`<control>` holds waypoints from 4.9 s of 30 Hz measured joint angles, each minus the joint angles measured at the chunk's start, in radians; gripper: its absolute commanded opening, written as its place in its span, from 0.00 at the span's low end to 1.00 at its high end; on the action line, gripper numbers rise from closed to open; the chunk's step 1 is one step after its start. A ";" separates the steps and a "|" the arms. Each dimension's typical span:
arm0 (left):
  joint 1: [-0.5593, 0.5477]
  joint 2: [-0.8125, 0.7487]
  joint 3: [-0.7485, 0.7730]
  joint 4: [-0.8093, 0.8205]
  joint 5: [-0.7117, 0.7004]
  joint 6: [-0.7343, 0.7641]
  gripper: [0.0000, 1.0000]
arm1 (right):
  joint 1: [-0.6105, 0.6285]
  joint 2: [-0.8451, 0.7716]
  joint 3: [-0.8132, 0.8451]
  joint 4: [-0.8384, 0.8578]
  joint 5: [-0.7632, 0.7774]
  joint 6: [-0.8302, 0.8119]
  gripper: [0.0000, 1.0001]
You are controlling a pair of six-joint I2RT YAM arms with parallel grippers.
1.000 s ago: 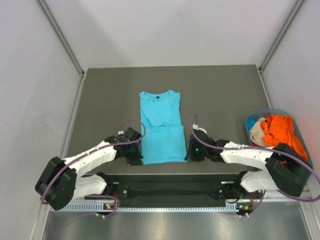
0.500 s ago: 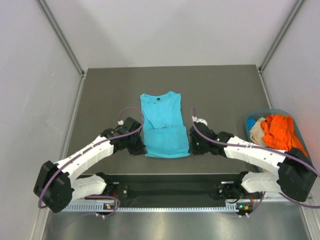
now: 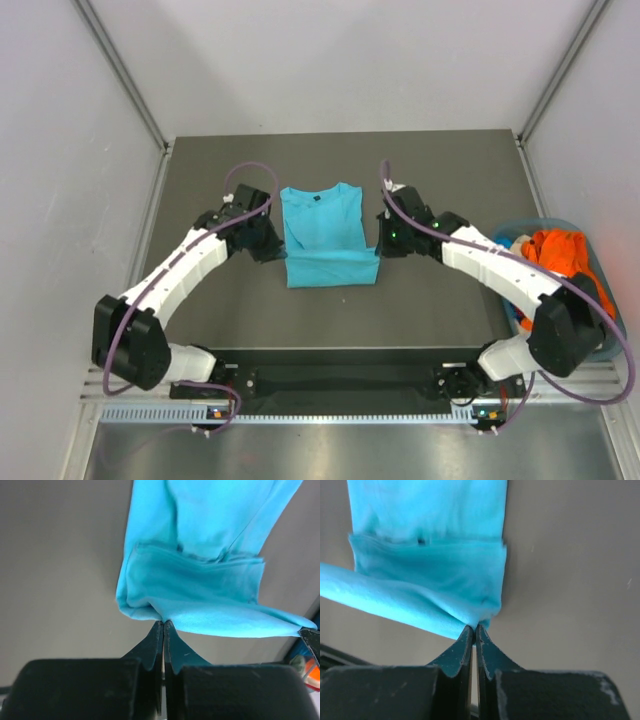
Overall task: Fold and stack the t-shirts
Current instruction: Fold the tshirt
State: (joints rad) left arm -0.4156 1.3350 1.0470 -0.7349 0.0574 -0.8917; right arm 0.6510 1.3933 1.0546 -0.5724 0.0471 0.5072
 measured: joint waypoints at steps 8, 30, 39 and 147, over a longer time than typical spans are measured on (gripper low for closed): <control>0.083 0.208 0.262 0.001 0.030 0.087 0.00 | -0.094 0.224 0.296 -0.045 -0.051 -0.095 0.00; 0.273 0.771 0.724 0.089 0.132 0.177 0.00 | -0.260 0.833 0.943 -0.028 -0.293 -0.137 0.00; 0.294 0.849 0.764 0.208 0.182 0.189 0.03 | -0.303 0.941 0.944 0.130 -0.423 -0.082 0.14; 0.152 0.387 0.056 0.383 0.237 0.262 0.36 | -0.348 0.852 0.533 0.562 -0.536 -0.043 0.69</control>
State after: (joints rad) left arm -0.2634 1.7218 1.1027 -0.3515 0.2947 -0.6296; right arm 0.3027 2.2452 1.5871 -0.0101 -0.4889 0.4641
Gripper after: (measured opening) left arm 0.358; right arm 0.742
